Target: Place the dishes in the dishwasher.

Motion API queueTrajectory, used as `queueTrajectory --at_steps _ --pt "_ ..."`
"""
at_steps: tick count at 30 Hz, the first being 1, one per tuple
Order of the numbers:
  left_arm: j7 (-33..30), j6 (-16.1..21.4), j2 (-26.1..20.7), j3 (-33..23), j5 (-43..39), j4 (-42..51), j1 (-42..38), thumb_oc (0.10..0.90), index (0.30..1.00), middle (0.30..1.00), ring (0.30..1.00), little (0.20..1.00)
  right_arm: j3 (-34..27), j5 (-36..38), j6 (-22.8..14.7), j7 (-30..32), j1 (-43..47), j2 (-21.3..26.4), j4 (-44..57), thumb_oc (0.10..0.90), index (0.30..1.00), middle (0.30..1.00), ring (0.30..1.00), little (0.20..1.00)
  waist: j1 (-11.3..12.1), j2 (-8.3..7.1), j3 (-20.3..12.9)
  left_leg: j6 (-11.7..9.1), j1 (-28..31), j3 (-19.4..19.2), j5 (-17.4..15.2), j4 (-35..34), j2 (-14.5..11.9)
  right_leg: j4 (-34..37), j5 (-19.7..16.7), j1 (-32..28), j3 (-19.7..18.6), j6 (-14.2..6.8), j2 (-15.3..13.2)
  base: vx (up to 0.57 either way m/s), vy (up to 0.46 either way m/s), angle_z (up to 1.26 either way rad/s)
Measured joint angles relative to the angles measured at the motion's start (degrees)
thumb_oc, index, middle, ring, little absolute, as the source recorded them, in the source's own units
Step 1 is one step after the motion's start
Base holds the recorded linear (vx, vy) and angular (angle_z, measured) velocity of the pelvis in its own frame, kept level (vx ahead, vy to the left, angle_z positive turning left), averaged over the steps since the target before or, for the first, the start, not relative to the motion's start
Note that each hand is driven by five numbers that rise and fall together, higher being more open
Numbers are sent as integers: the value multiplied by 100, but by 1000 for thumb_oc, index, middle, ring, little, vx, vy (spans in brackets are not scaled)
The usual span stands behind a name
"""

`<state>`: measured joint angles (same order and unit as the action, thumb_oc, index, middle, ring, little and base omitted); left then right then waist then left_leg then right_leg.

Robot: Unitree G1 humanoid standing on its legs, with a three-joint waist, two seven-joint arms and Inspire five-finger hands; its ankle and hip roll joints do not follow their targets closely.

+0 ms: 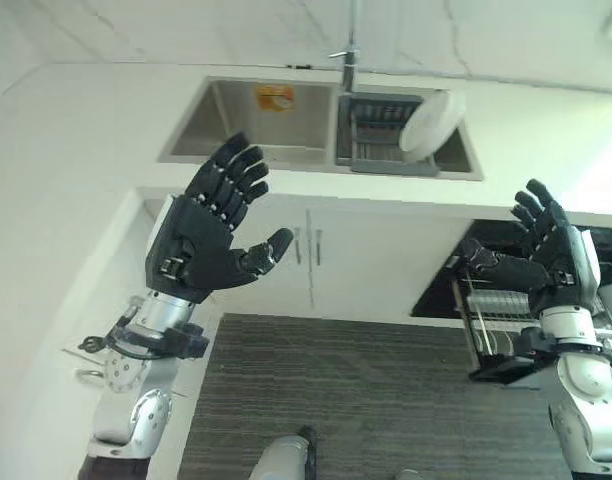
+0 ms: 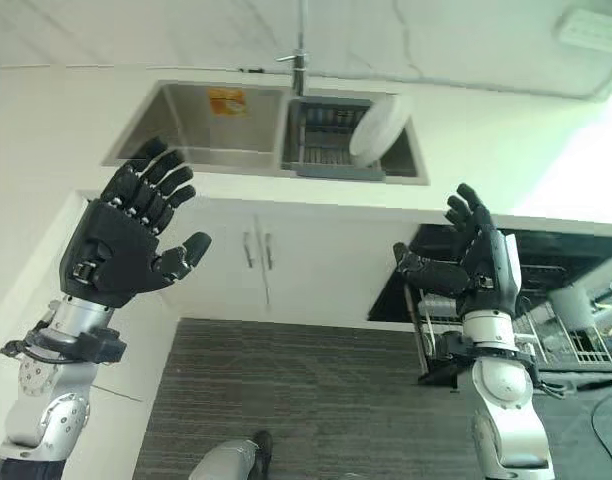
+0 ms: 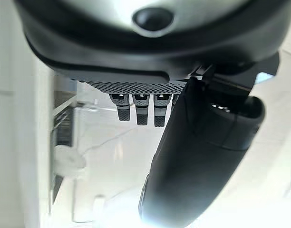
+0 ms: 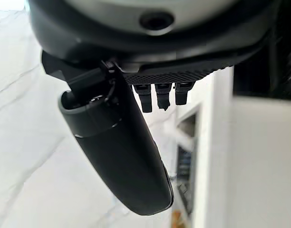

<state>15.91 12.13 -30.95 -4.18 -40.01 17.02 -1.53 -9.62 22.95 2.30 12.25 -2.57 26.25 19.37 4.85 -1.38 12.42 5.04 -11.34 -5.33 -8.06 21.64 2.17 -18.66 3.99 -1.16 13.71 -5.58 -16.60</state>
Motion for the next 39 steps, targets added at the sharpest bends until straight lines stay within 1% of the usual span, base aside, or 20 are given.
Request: queueTrajectory --at_steps 2,3,6,8,9,11,15,19,20,22,23,26,28,30,31,32,33,34,37,39 --pt "72 -69 -8 5 122 8 0 800 900 900 900 900 26 -3 -32 80 2 -232 10 800 900 900 900 900 -128 62 -4 233 17 85 -100 134 -18 -763 -365 340 -202 -173 -47 210 225 9" --pt "86 -75 0 18 317 5 22 800 900 900 900 900 107 -32 -78 92 -67 -301 17 800 900 900 900 900 -181 46 -3 194 119 83 -117 39 9 -1300 -156 694 -389 -161 29 186 -1 -6" --pt "108 -91 -295 153 490 23 54 800 900 900 900 900 195 -31 -229 -34 -315 -133 42 800 900 900 900 900 -192 40 -10 75 373 -143 -16 -465 67 -348 246 1053 -172 60 653 155 -145 -30" --pt "60 -84 -195 96 486 -8 92 800 900 900 900 900 172 -21 -294 -280 -412 47 56 800 900 900 900 900 -209 -96 49 -440 270 -495 -299 -137 221 -51 71 1423 -192 234 607 166 -231 -38" --pt "66 -83 -237 93 495 8 97 800 900 900 900 900 147 -21 -334 -377 -446 115 75 800 900 900 900 900 -368 -92 39 186 153 -385 -621 294 166 -243 93 1555 -309 -10 382 220 -294 -35" --pt "62 -92 -108 134 624 -7 105 800 900 900 900 900 157 17 -322 -499 -438 83 55 800 900 900 900 900 -457 -182 97 313 130 -422 -660 379 332 -520 35 2035 -520 -155 36 205 -247 -12" --pt "87 -215 -158 257 891 -11 264 800 900 900 900 900 177 87 -422 -621 -414 96 57 800 900 900 900 900 -526 -183 128 469 622 -383 -508 -144 355 -166 -228 1945 -336 -58 336 262 -336 9" --pt "60 -331 -86 280 645 230 217 800 900 900 900 900 194 16 -489 -625 -12 260 102 800 900 900 900 900 -510 -101 88 291 1131 -205 -517 -615 385 -545 169 1632 -199 500 990 282 -401 15" --pt "48 -333 -55 304 621 319 199 800 900 900 900 900 194 17 -512 -625 115 478 127 800 900 900 900 900 -535 -7 35 162 1182 -222 -568 -584 321 -308 187 1514 -180 634 1117 214 -370 1" --pt "-24 -344 44 435 516 334 250 800 900 900 900 900 155 34 -523 -697 48 630 43 800 900 900 900 900 -713 50 -25 -400 1509 -266 -272 -683 162 -559 244 1342 -212 769 1224 212 -349 0" --pt "-20 -319 43 374 437 383 384 800 900 900 900 900 84 98 -585 -742 -123 627 83 800 900 900 900 900 -710 -59 -173 -420 1516 -400 -288 -560 175 -287 428 1215 -264 814 1210 166 -235 -30" --pt "-17 -298 371 267 195 376 612 800 900 900 900 900 -18 193 -594 -859 -288 616 88 800 900 900 900 900 -774 16 -235 -619 1373 -340 -319 -78 10 58 477 824 -433 1084 1442 115 -97 -38" --pt "-21 -254 528 299 195 378 537 800 900 900 900 900 5 192 -576 -929 -196 614 89 800 900 900 900 900 -747 2 -228 -684 746 -17 -495 46 -19 73 498 731 -441 1064 1457 31 70 -10" --pt "-10 -66 527 471 197 379 492 800 900 900 900 900 275 191 -572 -930 -52 545 53 800 900 900 900 900 -722 59 -244 -513 -149 231 -334 -62 -118 218 505 578 -318 1050 1662 91 233 -1" --pt "-23 -46 540 504 203 347 468 800 900 900 900 900 399 187 -581 -929 -55 522 50 800 900 900 900 900 -705 105 -258 -587 -432 378 -284 13 -193 235 564 590 -281 958 1774 114 313 3" --pt "-23 -18 710 702 220 168 278 800 900 900 900 900 474 188 -583 -863 -31 392 -17 800 900 900 900 900 -588 274 -247 -738 -952 764 -80 -34 -336 -201 981 793 70 480 1700 92 359 -8" --pt "-28 -2 781 728 221 136 189 800 900 900 900 900 520 187 -576 -853 65 449 -25 800 900 900 900 900 -433 292 -232 -821 -1131 858 39 -95 -397 -487 1089 959 100 640 1633 73 294 -11" --pt "-47 48 825 809 229 35 102 800 900 900 900 900 579 189 -579 -863 154 546 -42 800 900 900 900 900 -443 384 -192 -806 -1286 910 167 -132 -513 -771 1138 1075 104 1001 1659 79 309 -23" --pt "-62 76 667 825 350 51 157 800 900 900 900 900 641 201 -569 -1004 22 574 -62 800 900 900 900 900 -271 376 -169 -669 -1089 785 199 103 -387 -684 1102 892 -150 911 1499 68 168 -44" --pt "-53 170 657 732 357 120 115 800 900 900 900 900 435 202 -575 -1004 -220 565 142 800 900 900 900 900 -397 412 -216 -633 -448 548 185 -2 -311 -552 993 766 -238 771 1370 108 199 -20"
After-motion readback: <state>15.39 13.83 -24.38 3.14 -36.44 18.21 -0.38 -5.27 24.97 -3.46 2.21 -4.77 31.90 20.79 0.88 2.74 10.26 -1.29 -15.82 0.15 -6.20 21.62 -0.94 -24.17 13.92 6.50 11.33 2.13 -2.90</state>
